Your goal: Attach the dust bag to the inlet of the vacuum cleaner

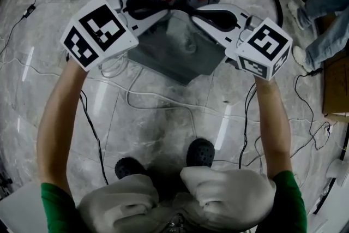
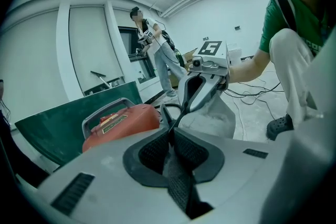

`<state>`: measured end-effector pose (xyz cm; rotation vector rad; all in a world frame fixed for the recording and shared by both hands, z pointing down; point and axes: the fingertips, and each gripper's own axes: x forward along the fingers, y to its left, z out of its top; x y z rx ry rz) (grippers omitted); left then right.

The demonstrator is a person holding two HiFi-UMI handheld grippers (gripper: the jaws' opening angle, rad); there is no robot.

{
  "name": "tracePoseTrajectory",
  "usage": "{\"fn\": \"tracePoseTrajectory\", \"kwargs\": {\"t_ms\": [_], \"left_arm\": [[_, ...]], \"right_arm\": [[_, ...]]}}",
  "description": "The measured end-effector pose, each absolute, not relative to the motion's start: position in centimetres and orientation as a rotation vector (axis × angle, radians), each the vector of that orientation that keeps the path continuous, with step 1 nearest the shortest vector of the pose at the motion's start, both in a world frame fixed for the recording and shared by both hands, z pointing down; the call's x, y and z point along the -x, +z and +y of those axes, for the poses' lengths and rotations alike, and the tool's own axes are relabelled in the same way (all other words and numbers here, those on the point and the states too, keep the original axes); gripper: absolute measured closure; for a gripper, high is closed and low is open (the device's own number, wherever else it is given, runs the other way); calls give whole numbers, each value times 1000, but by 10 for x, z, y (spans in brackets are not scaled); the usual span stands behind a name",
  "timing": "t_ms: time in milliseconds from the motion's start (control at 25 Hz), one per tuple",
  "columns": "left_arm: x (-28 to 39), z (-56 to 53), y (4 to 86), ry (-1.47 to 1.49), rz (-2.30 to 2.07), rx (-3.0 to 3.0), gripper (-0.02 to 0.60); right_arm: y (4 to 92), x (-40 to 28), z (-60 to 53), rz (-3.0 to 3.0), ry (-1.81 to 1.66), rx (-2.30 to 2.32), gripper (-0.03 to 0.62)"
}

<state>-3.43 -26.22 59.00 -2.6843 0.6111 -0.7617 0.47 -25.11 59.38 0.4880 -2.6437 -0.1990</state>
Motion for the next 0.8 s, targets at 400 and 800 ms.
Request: {"fn": "tracePoseTrajectory", "kwargs": {"t_ms": [400, 800], "left_arm": [[36, -262, 590, -696, 650, 2705, 552], [39, -258, 587, -628, 686, 2682, 552]], "right_arm": [[595, -5, -251, -2677, -151, -507, 574], [591, -6, -246, -2704, -189, -553, 574]]}}
